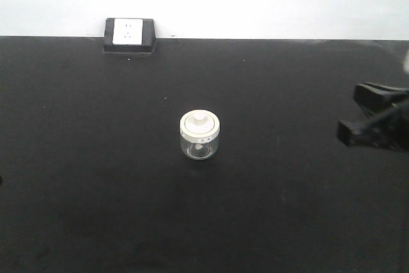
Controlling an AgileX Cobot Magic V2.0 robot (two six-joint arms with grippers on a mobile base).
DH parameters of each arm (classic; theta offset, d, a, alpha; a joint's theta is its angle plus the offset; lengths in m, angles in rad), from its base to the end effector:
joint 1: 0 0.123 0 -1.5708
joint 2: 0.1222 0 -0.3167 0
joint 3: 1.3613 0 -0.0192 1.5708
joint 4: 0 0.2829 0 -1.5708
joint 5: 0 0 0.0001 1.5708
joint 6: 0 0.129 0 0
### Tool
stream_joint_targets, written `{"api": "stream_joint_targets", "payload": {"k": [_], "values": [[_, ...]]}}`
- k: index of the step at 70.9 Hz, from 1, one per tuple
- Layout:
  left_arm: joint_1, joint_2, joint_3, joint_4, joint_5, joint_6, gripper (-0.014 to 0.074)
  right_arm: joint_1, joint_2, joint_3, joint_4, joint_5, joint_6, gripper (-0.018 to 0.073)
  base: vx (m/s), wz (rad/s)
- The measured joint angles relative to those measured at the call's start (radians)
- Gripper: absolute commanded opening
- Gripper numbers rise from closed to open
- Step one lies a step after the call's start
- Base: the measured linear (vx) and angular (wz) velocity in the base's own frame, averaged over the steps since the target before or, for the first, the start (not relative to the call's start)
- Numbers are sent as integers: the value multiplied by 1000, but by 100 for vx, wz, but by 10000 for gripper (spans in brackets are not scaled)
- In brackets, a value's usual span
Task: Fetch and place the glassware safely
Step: 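Open the right gripper to release the jar knob and withdraw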
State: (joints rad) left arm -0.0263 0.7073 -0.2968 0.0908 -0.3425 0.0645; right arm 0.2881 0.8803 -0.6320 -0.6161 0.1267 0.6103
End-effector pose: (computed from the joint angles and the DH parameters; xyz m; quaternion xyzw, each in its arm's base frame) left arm 0.1893 -0.0089 0.2872 0.0725 0.6970 0.0335 0.7127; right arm 0.2290 0.0580 0.3298 -0.0928 0.7885 0.0578 0.6052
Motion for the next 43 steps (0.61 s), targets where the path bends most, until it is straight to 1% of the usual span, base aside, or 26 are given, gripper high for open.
{"api": "stream_joint_targets", "payload": {"k": [27, 43], "values": [[0, 0, 0, 0, 0, 0, -7, 0, -380, 202, -23, 76, 0, -3, 0, 0], [0, 0, 0, 0, 0, 0, -7, 0, -557, 289, -29, 100, 0, -3, 0, 0]]}}
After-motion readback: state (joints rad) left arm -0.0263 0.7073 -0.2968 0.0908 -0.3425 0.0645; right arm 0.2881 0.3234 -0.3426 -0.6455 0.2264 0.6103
